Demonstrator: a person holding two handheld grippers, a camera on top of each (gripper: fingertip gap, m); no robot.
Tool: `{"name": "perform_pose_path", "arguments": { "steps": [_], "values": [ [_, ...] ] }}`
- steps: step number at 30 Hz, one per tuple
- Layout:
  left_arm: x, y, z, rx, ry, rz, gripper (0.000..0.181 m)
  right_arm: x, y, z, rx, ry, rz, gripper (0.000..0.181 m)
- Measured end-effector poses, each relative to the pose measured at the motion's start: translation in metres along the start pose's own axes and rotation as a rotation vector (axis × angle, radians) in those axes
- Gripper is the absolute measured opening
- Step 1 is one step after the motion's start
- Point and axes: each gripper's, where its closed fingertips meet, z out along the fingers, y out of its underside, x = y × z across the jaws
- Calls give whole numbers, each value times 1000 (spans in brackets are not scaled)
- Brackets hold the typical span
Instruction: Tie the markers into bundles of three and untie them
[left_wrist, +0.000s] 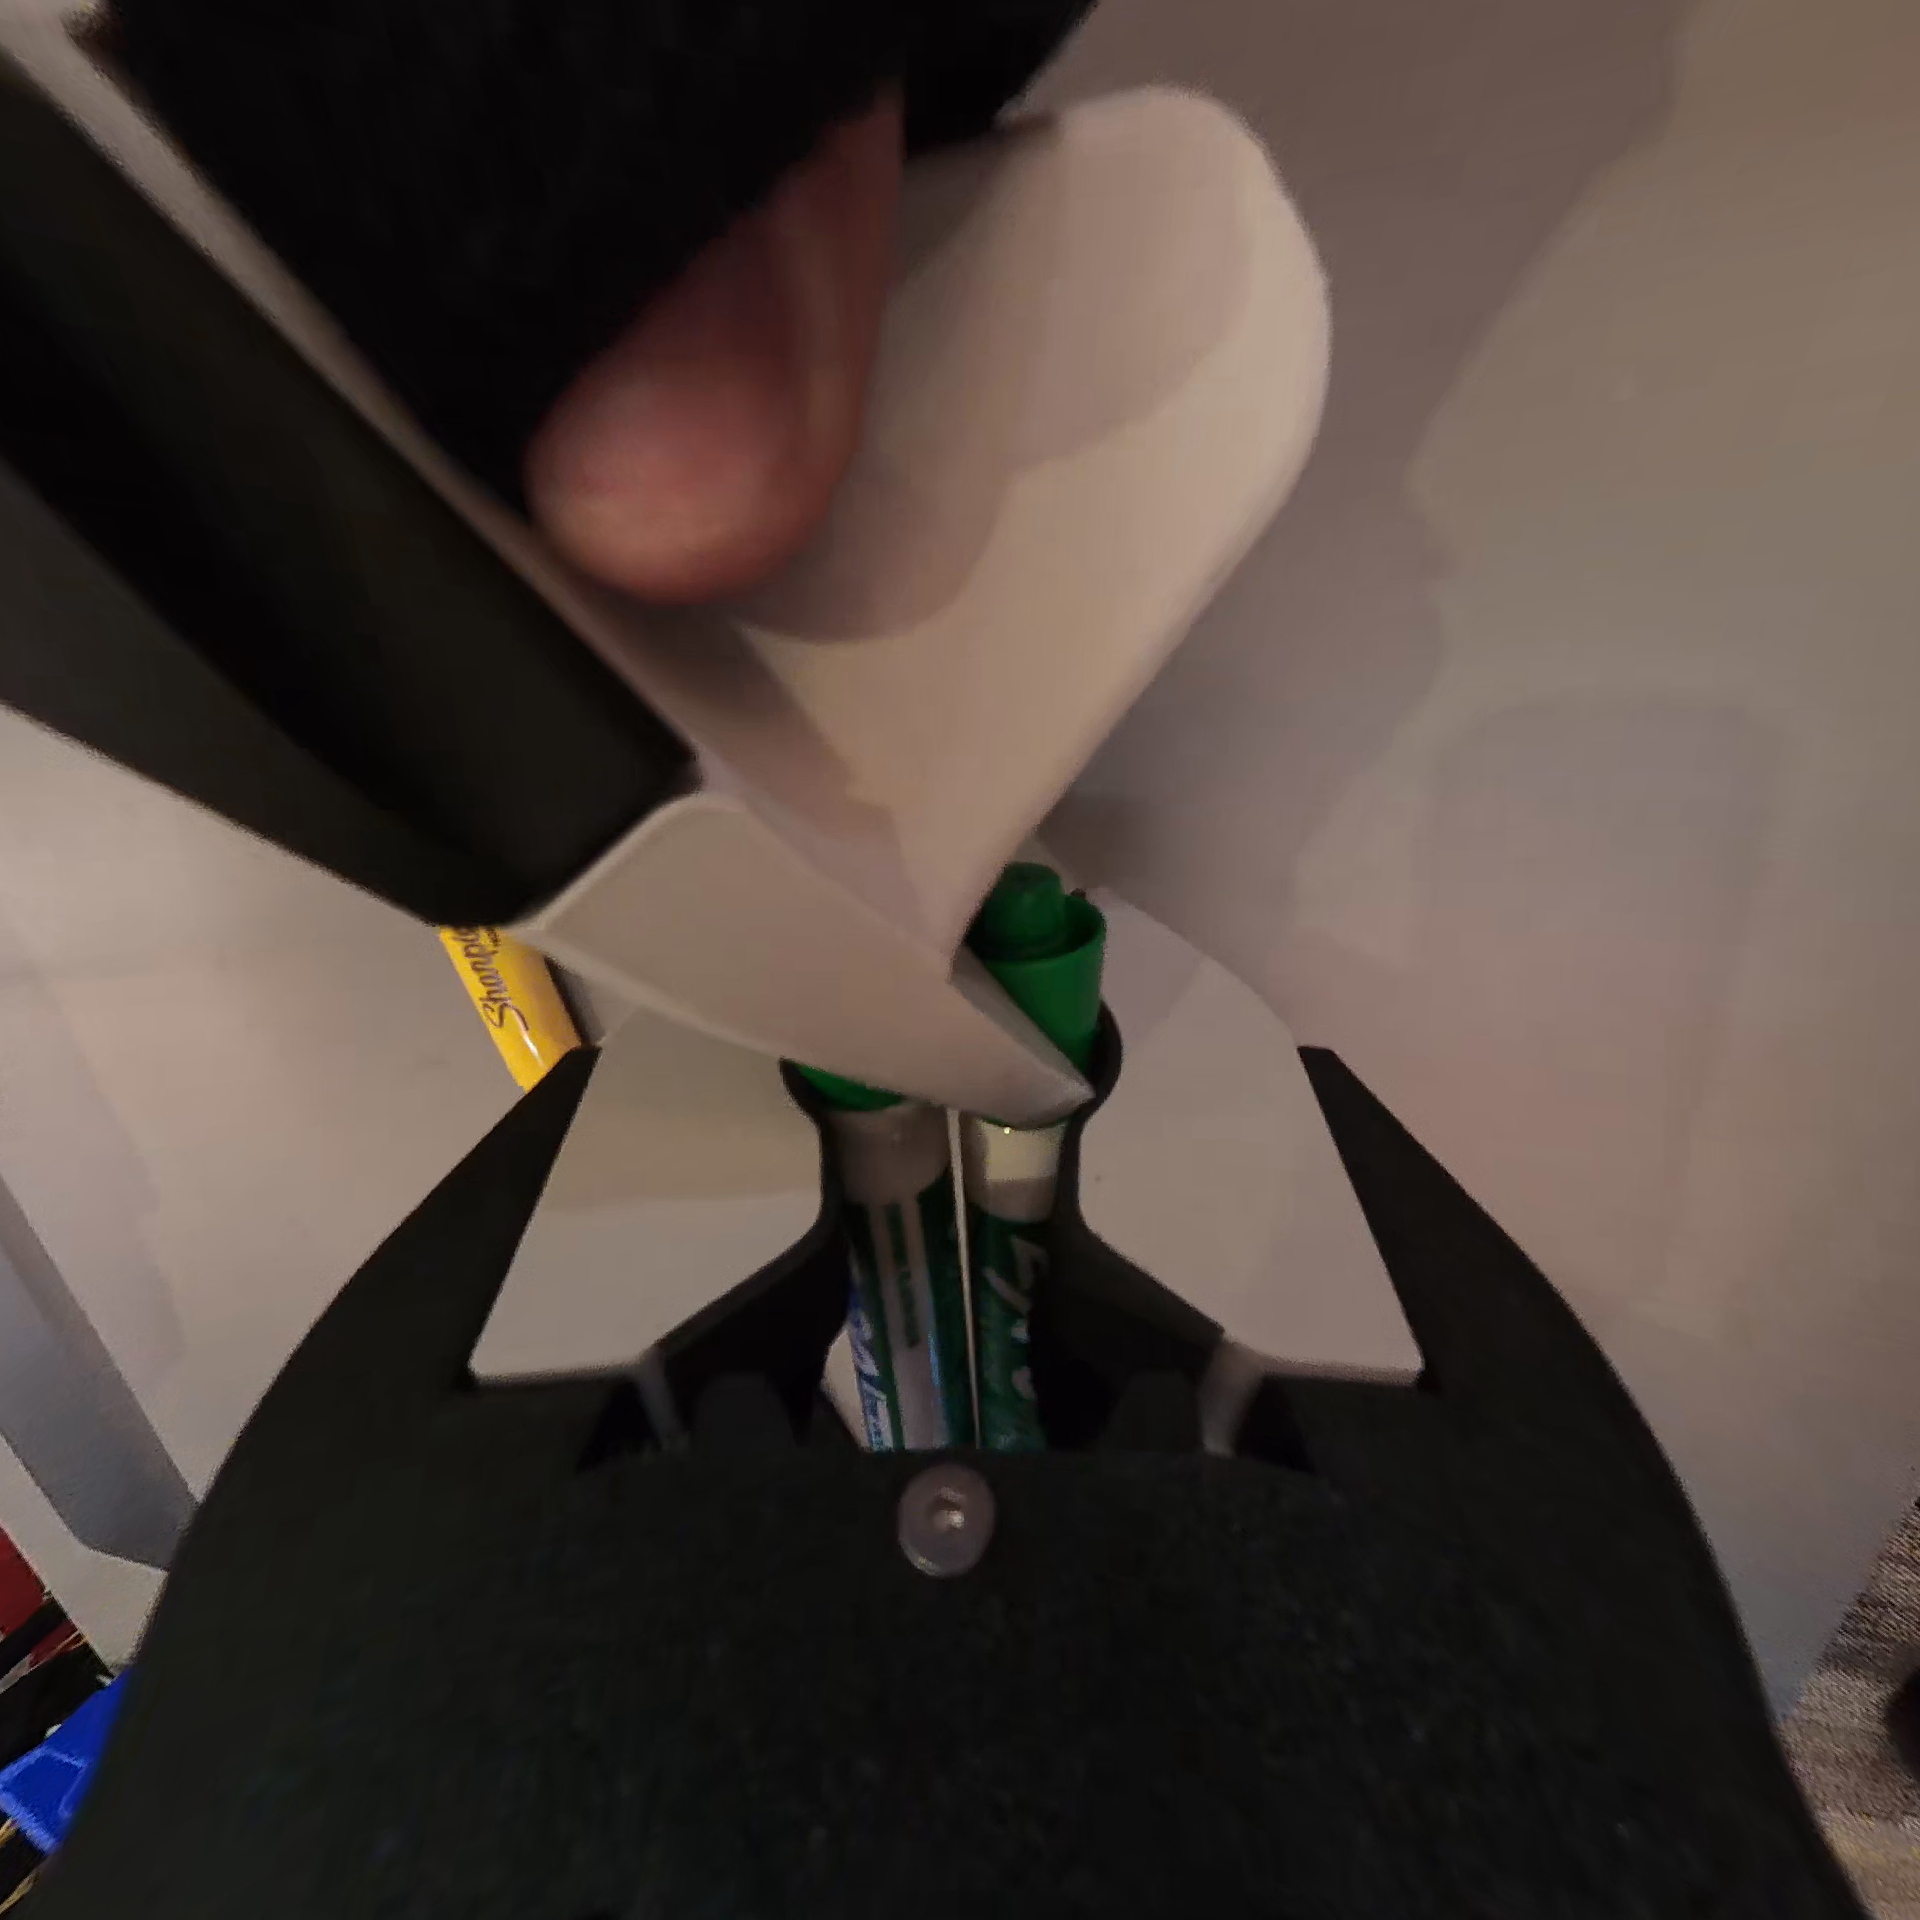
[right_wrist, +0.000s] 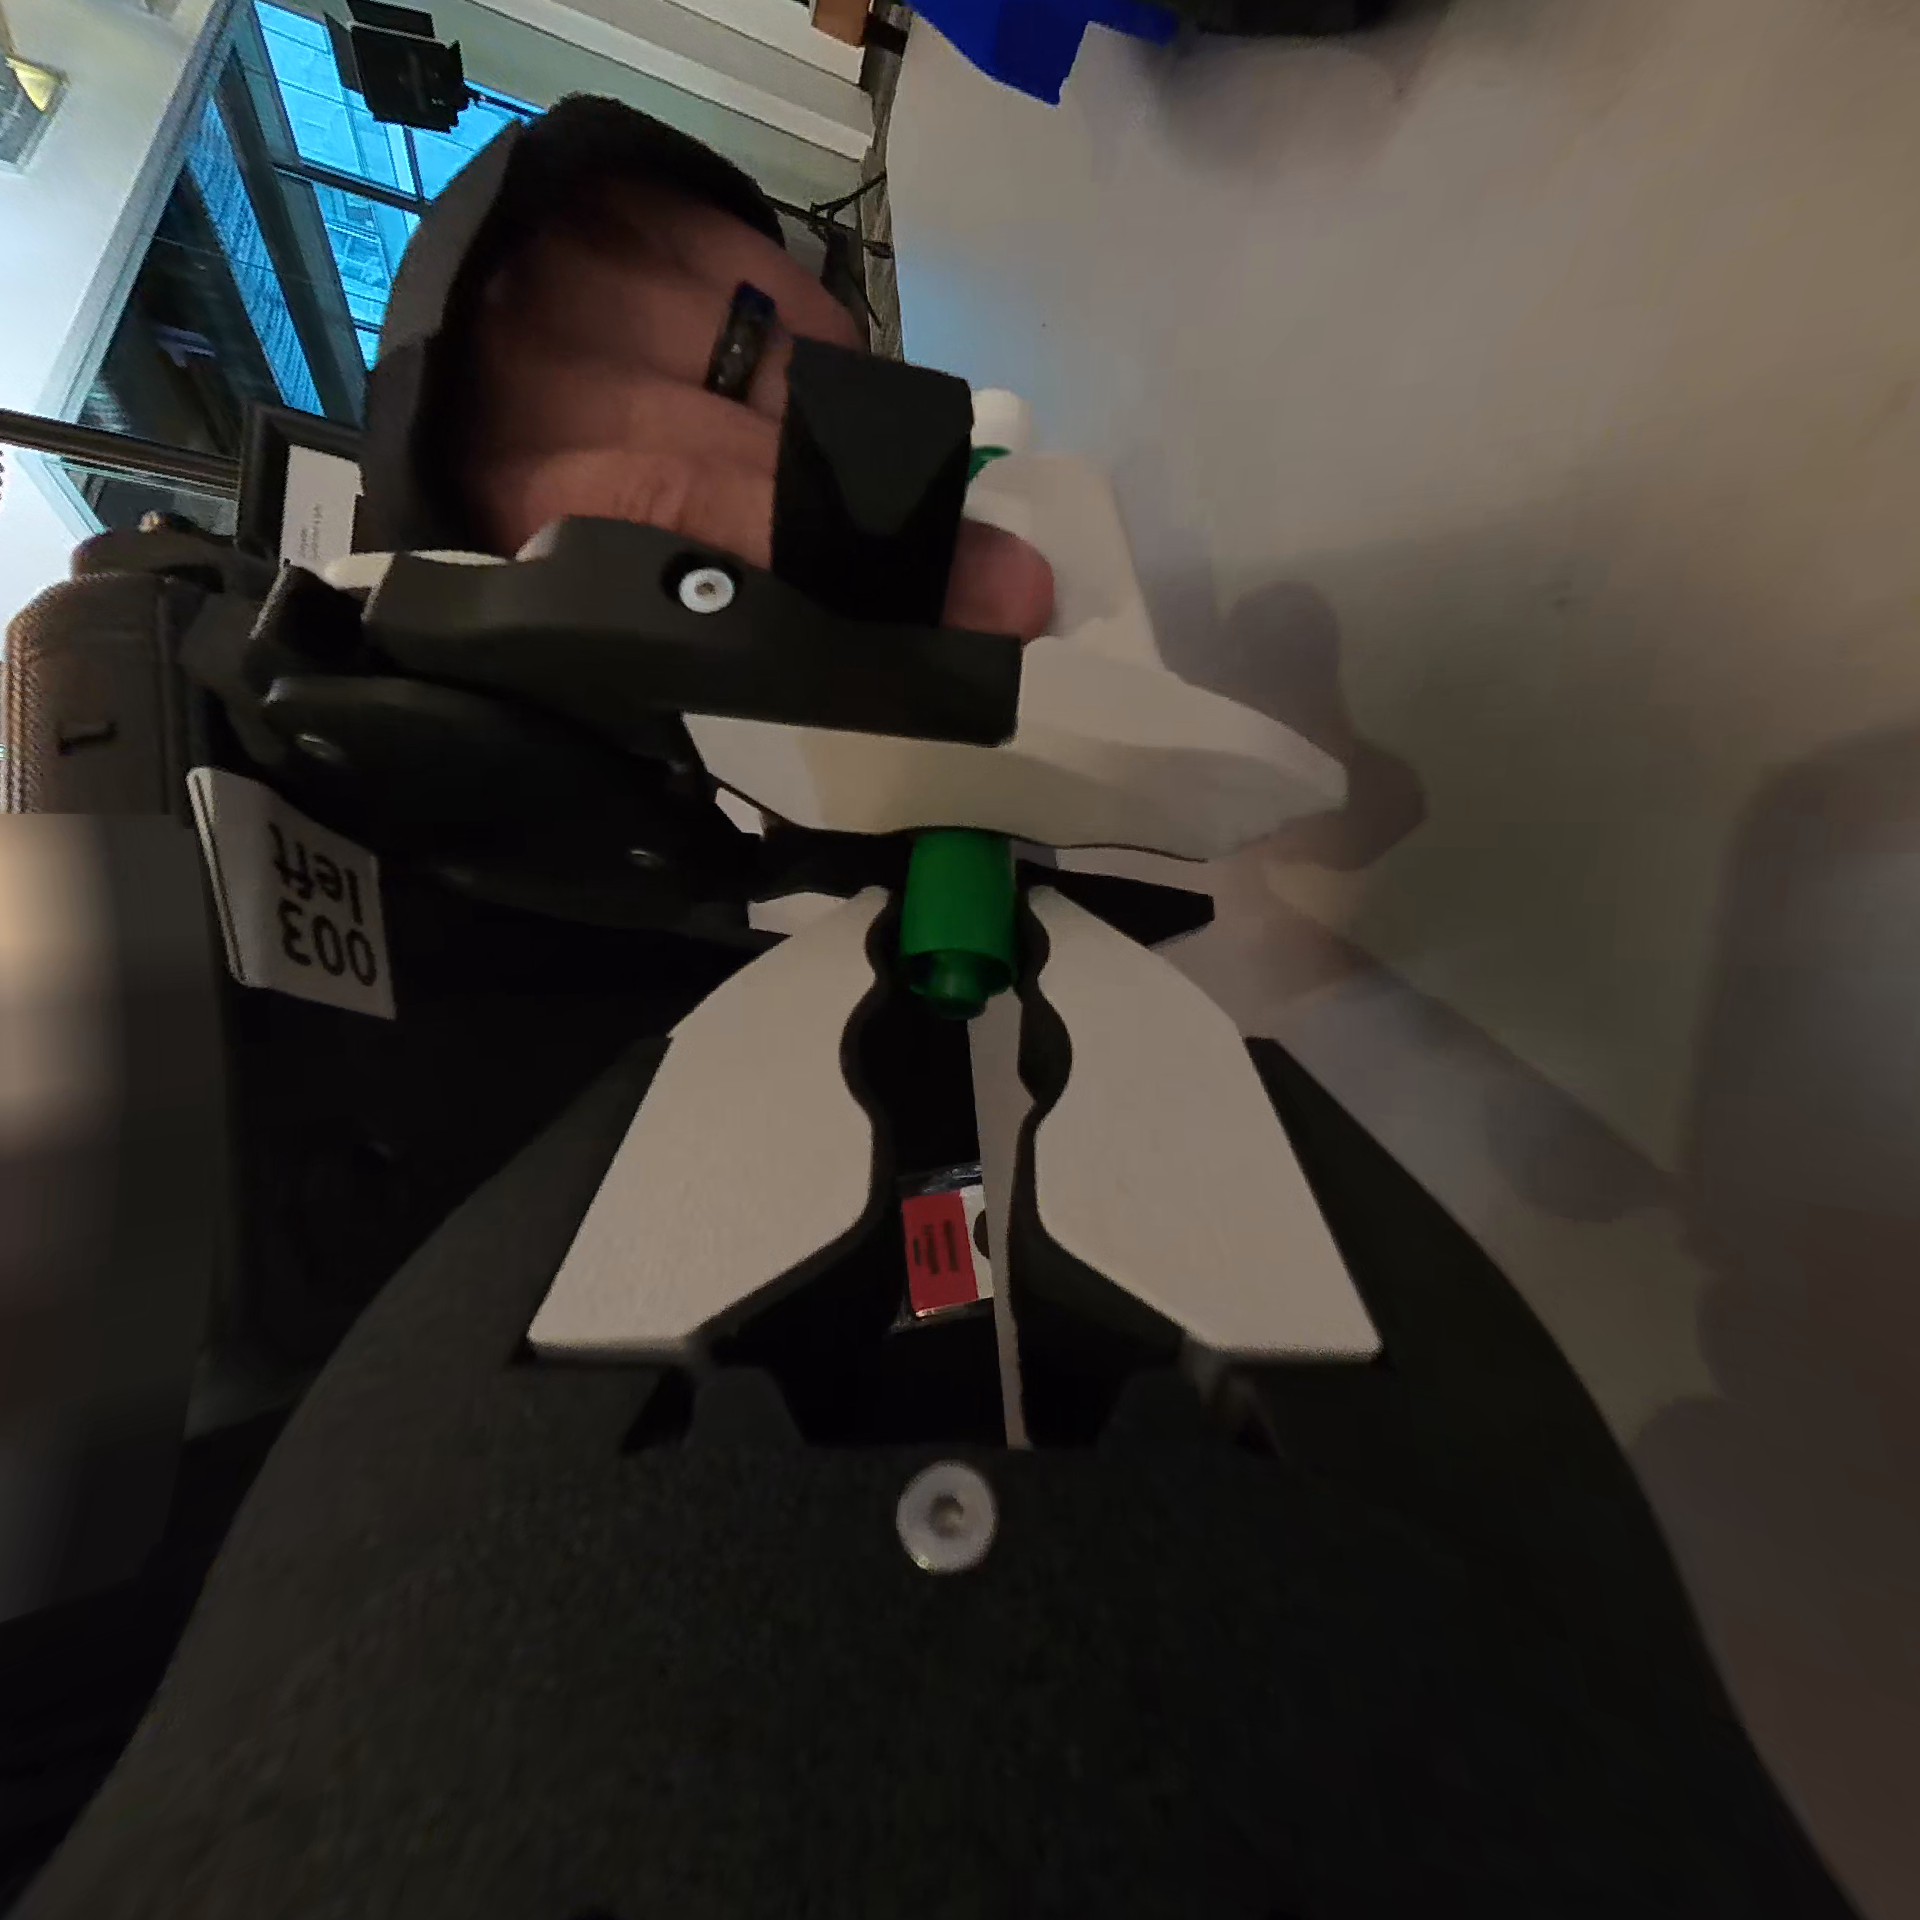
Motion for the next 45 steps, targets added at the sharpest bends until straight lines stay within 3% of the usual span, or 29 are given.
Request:
{"name": "perform_pose_path", "arguments": {
  "steps": [18,24,30,35,39,42,45],
  "values": [
    [3,6,1,6,76,-25,38,7,7,-6,-5,13,14,28],
    [-3,24,-5,-13,131,-73,38,10,11,-18,39,65,-55,33],
    [-4,36,-4,-50,203,-103,39,6,-16,-19,276,236,-285,32],
    [-4,33,-2,-69,198,-103,39,9,-33,-17,482,212,-209,29],
    [-2,29,1,-90,192,-83,38,8,-36,-10,503,121,-153,32],
    [-2,25,1,-100,183,-71,38,8,-37,-8,509,106,-131,20],
    [-1,23,1,-91,192,-76,38,8,-35,-9,519,83,-95,19]
  ]
}}
